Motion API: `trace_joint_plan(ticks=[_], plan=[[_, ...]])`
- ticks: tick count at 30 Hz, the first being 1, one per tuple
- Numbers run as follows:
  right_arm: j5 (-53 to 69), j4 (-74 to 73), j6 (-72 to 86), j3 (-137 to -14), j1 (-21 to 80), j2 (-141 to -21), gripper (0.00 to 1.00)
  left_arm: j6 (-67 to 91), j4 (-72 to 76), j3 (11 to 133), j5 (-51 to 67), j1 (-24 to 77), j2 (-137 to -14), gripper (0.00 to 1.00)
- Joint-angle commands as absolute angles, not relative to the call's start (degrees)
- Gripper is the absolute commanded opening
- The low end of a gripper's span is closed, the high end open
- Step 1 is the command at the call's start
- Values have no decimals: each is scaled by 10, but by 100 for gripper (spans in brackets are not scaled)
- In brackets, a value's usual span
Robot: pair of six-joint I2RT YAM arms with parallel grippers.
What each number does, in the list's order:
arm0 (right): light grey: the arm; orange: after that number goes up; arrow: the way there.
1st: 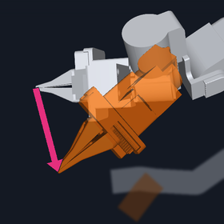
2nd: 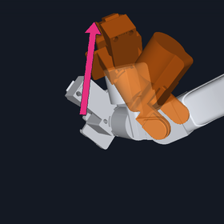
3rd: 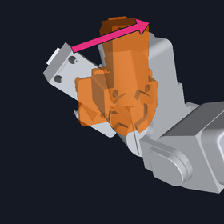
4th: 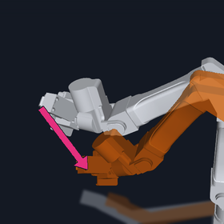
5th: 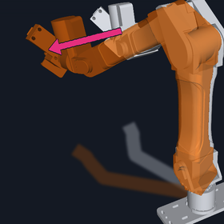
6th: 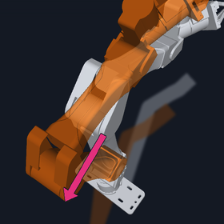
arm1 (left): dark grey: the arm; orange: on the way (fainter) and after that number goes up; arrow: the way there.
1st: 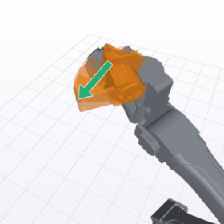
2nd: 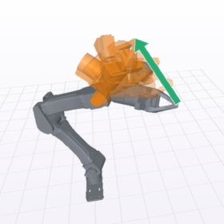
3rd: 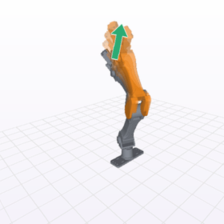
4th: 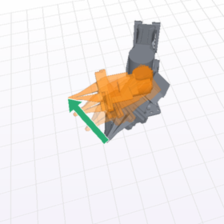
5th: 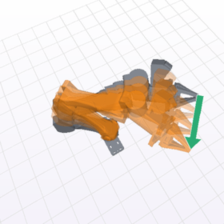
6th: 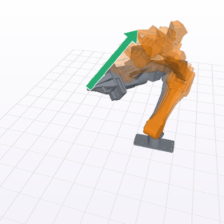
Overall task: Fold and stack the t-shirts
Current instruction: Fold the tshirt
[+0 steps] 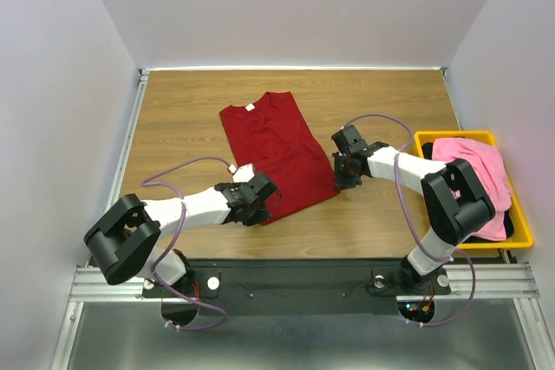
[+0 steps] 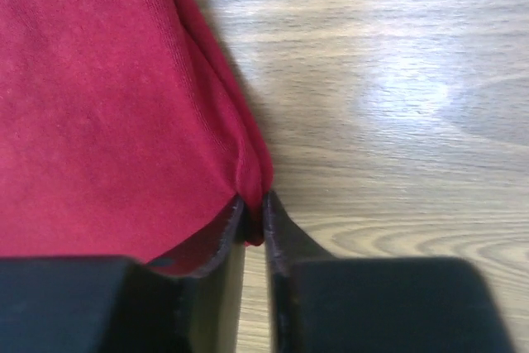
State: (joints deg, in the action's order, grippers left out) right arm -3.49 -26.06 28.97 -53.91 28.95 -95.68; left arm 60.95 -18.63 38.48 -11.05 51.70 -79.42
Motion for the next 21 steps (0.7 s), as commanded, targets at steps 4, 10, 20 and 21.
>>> trace_joint_plan(ticks=[4, 10, 20, 21], plan=[[-66, -278, 293, -487, 297, -1020, 1, 599, -238, 360, -98, 519, -779, 0], [-78, -321, 288, -497, 297, -962, 1, 570, -280, 395, -103, 517, -762, 0], [-45, -396, 314, -473, 297, -836, 1, 579, -275, 368, -53, 517, -679, 0], [-45, -402, 313, -490, 297, -830, 1, 578, -275, 373, -53, 517, -670, 0]])
